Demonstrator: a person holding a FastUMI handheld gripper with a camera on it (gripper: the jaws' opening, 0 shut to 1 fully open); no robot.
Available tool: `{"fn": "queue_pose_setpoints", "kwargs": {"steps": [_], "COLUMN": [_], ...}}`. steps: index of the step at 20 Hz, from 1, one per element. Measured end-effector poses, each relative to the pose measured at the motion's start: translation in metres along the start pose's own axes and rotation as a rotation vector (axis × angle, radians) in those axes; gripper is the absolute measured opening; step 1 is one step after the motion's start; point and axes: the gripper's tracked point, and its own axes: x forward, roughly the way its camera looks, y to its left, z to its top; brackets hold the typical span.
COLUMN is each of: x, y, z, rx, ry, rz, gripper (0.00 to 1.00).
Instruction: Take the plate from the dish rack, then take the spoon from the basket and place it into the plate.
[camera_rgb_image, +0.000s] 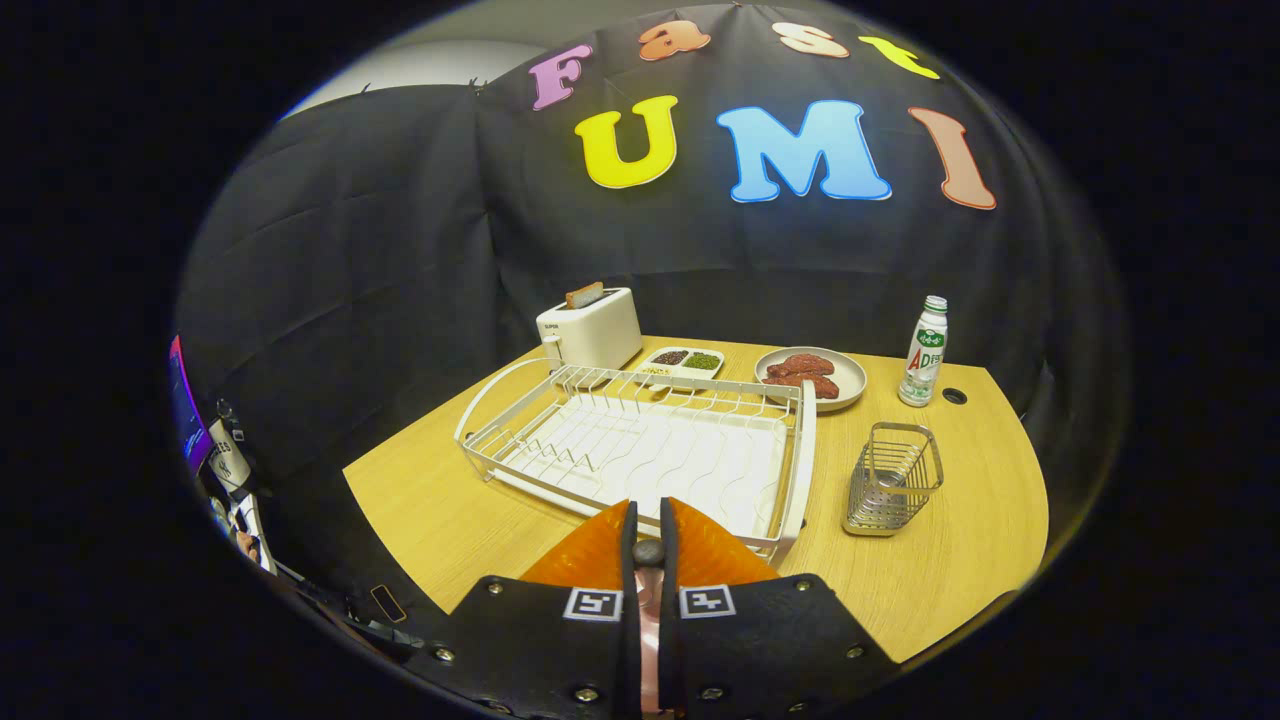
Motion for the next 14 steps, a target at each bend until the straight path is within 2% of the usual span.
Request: {"fn": "queue_pose_setpoints", "kwargs": {"steps": [5,7,11,14], "x": [-0.001,-0.006,-0.011,-0.021], "y": [-0.005,-0.010,-0.024,-0.041], "z": [-0.017,-0.022,-0.024,-0.006], "rx": [-0.011,0.003,0.025,0.005], "ry": [0.012,0.030,0.032,-0.015], "rz": [-0.019,-0.037,-0.081,-0.149], "gripper": [0.07,0.12,0.15,0.18]}}
